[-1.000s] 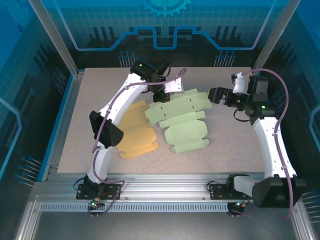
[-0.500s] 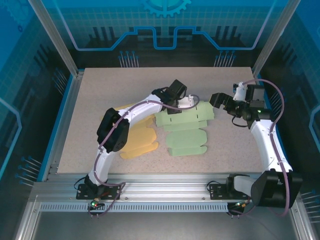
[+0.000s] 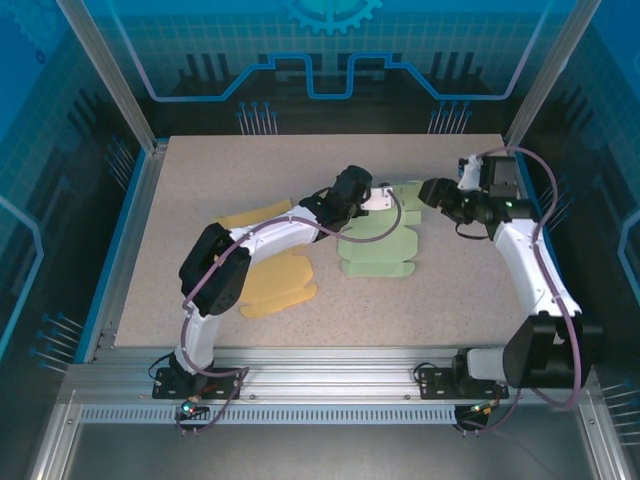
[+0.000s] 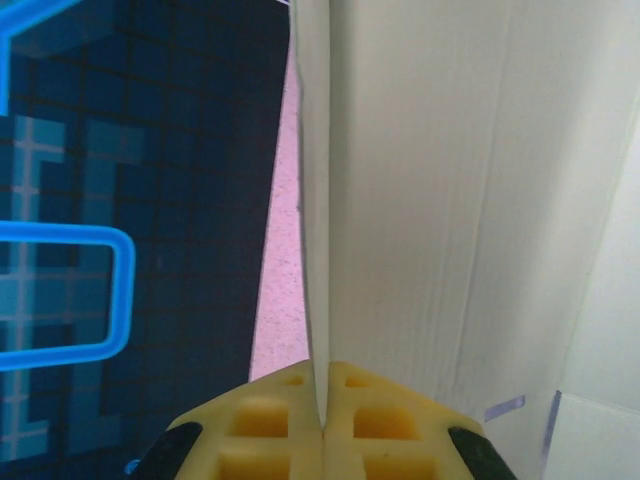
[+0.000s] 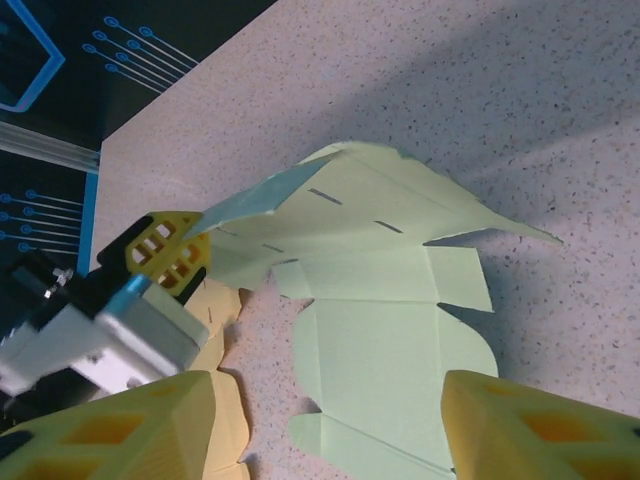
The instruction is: Fold the paper box
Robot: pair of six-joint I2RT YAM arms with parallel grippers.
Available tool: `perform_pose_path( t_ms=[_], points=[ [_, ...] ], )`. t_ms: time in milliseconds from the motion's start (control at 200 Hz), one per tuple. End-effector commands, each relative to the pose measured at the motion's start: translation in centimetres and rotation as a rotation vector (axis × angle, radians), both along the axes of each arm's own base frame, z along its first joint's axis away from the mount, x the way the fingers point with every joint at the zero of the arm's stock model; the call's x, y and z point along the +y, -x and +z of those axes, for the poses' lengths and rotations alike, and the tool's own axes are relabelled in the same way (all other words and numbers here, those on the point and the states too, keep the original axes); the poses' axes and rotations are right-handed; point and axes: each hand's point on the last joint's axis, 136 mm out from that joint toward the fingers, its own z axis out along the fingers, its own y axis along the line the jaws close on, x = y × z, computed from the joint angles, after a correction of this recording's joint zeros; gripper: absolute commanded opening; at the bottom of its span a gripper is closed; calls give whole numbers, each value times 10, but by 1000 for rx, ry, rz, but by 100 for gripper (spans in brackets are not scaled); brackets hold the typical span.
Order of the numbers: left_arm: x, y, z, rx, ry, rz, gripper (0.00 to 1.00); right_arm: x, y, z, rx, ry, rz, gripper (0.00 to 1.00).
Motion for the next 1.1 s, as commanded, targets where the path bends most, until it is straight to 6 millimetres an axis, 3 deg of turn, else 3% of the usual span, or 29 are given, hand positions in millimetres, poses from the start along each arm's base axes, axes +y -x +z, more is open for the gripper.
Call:
perform_pose_path(
  t_ms=[0, 135, 360, 855, 1091],
  points=[
    [2, -4, 29, -107, 2, 19, 0, 15, -17, 19, -32, 23, 42, 59],
    [2, -6, 21, -109, -20, 21, 0, 26, -34, 27, -38, 50, 57, 59],
    [3, -10, 19, -128, -34, 34, 0, 31, -53, 9, 17, 33, 45, 58],
    [-1, -10, 7, -117, -41, 26, 0, 72, -70, -18, 76, -71, 135, 53],
    [-2, -8, -4, -132, -76, 12, 0, 86, -79, -18, 85, -181, 166, 60]
  ],
)
